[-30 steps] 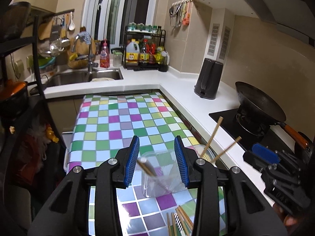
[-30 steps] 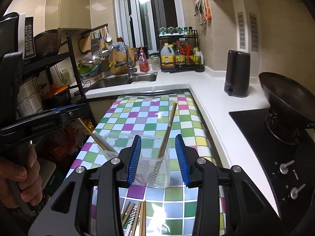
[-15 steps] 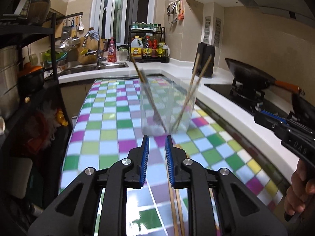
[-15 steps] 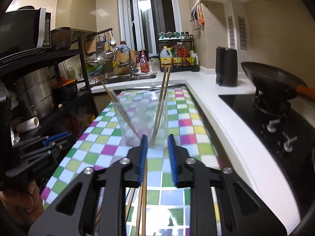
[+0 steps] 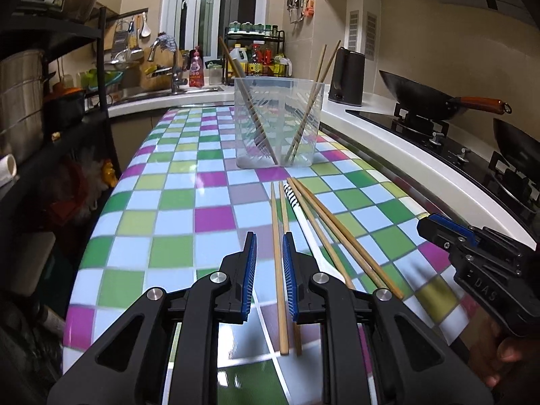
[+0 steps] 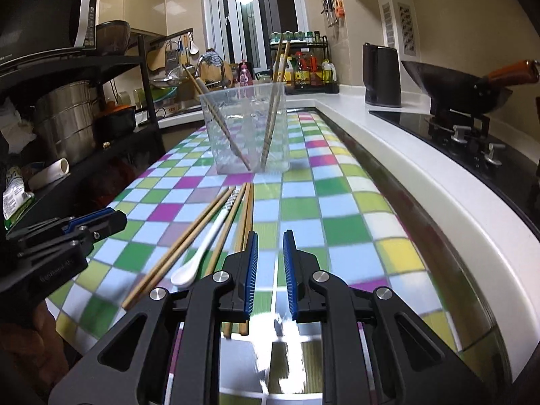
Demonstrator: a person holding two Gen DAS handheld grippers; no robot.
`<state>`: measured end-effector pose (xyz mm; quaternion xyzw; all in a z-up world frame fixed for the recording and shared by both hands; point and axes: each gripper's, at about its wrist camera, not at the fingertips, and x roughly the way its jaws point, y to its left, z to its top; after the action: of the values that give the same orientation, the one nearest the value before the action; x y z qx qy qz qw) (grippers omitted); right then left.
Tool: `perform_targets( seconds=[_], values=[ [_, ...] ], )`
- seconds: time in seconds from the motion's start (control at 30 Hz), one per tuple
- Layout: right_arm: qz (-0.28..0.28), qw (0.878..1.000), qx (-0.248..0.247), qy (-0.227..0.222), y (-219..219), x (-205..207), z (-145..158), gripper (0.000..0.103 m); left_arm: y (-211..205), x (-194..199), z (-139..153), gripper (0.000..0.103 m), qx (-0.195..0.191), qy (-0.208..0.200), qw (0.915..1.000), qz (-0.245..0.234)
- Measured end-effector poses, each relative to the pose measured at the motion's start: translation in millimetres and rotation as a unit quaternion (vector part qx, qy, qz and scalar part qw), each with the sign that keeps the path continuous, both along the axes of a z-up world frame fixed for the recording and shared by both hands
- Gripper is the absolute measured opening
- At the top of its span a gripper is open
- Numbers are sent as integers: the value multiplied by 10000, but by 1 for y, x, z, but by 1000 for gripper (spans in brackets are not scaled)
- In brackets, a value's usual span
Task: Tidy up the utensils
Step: 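Move both open tools back toward the remaining chopsticks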
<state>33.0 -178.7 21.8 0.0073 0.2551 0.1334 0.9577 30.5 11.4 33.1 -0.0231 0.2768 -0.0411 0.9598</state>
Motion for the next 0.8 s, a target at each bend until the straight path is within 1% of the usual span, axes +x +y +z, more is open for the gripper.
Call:
perform_targets(
  seconds=[0.1, 0.2, 0.3, 0.4, 0.53, 0.63, 0.8],
  values=[
    [41, 9998, 96, 192, -1, 5, -6, 16, -1, -6, -11, 16, -43, 175, 9998, 17],
    [213, 9984, 74, 516, 2, 12, -15, 17, -1, -6, -24, 16, -225, 463, 9987, -9],
    [261, 9973, 51, 685, 4, 15, -22, 17, -1, -5, -33, 16, -381, 666, 9971, -4],
    [311, 9962, 83, 809, 5, 17, -27, 17, -2, -4, -36, 16, -363, 702, 9969, -9],
    [413, 9950, 12, 907, 9, 17, -32, 17, -1, -1, -43, 16, -474, 845, 9953, -2],
    [508, 9939, -67, 974, 15, 16, -37, 17, 0, 1, -48, 16, -456, 952, 9944, 15],
    [541, 9930, -350, 986, 23, 15, -40, 17, -5, 1, -49, 16, -269, 943, 9952, 19]
  ],
)
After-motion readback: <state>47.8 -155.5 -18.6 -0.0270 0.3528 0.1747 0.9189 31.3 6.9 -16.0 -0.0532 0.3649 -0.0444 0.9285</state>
